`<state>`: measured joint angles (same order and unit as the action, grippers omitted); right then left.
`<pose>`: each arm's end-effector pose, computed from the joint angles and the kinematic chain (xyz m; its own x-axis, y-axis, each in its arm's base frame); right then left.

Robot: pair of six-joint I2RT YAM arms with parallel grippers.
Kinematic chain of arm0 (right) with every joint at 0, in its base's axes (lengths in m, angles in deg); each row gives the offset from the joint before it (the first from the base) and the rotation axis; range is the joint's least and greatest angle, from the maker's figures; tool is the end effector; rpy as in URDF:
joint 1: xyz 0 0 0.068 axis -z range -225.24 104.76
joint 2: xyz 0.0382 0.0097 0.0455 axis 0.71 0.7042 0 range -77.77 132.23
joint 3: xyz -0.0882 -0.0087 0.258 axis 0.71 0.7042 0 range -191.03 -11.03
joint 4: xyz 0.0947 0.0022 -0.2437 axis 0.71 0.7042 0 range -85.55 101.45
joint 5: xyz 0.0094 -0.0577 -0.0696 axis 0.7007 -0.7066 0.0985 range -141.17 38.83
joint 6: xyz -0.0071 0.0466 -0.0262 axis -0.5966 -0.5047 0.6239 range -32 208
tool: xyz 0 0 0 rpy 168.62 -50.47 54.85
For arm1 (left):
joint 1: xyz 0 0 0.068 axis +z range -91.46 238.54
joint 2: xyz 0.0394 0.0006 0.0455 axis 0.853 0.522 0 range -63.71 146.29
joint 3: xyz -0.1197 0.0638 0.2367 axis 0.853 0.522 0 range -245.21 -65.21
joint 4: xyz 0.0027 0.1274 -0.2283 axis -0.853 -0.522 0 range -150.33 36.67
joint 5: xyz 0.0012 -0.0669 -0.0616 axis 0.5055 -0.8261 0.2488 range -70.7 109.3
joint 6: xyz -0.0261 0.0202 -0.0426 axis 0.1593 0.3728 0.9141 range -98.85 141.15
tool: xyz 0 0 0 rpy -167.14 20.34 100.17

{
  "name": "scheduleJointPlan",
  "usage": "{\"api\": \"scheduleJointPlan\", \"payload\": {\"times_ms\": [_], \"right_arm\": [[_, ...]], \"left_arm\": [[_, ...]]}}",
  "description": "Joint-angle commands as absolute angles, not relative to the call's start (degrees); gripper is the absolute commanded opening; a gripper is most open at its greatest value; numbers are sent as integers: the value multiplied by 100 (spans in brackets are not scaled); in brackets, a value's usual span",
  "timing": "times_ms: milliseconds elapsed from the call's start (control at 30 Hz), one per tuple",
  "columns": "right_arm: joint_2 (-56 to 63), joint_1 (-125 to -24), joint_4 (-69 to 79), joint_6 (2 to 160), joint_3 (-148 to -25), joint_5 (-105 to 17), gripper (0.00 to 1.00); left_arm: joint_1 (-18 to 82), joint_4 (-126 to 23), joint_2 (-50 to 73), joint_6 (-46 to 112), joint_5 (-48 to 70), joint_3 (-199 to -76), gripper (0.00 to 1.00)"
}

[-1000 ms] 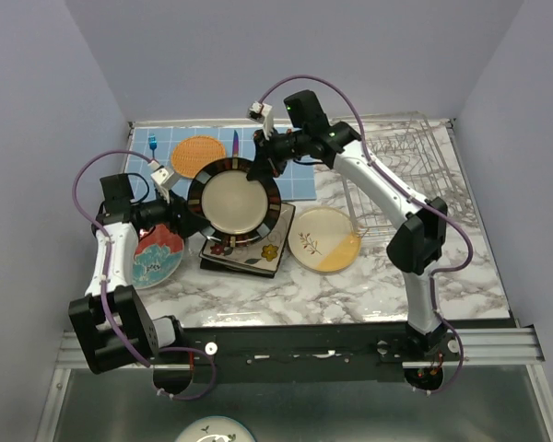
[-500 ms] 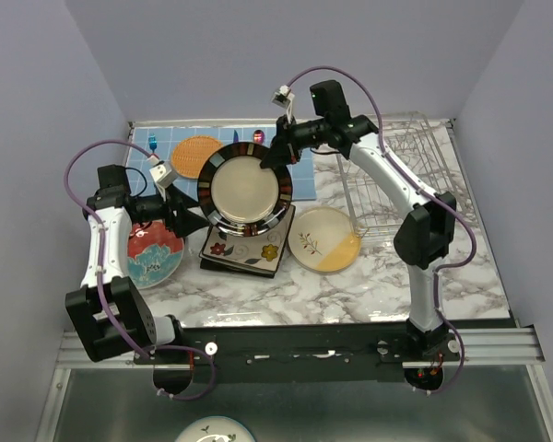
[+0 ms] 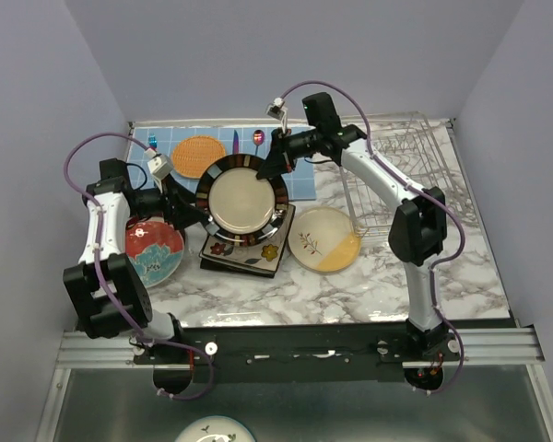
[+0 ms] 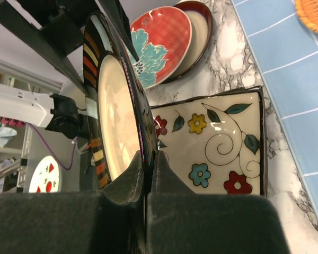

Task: Unload the plates from the dish rack
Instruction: Place the plate at the center of the board.

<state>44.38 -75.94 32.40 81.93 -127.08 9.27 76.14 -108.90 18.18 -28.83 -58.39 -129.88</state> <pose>0.4023 0.2750 0.3194 -0.5708 -0.2783 -0.7725 -0.8158 0.0860 0.5719 0.2572 0.0452 0.2816 -0.4239 0.0368 -0.9050 0.8329 0.4082 -0.3736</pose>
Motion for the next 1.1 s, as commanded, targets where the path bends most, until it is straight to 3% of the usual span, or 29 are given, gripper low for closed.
{"api": "scheduleJointPlan", "payload": {"times_ms": [0,167,333,533,833,900,1067], "right_arm": [[4256,-7670,2854,7885,-12714,1554,1],[4229,-7793,2968,8044,-12652,1396,1],[4282,-7890,2994,8052,-12731,1369,1],[4404,-7943,3056,8035,-12985,1360,1],[4501,-8163,3179,8123,-13135,1273,1],[4493,-8163,3249,8184,-13188,1238,1],[4414,-8163,3328,8272,-13241,1150,1]], "left_arm": [[7620,-11640,2224,-3586,-6332,-13603,81],[7620,-13941,3153,-5931,-6551,-14368,70],[7576,-14025,3376,-5962,-6613,-14449,59],[7506,-14025,3456,-6032,-6560,-14291,58],[7330,-14025,3482,-6068,-6534,-14238,47],[7330,-14025,3473,-6059,-6499,-14256,42],[7330,-14025,3561,-5998,-6402,-14282,20]]}}
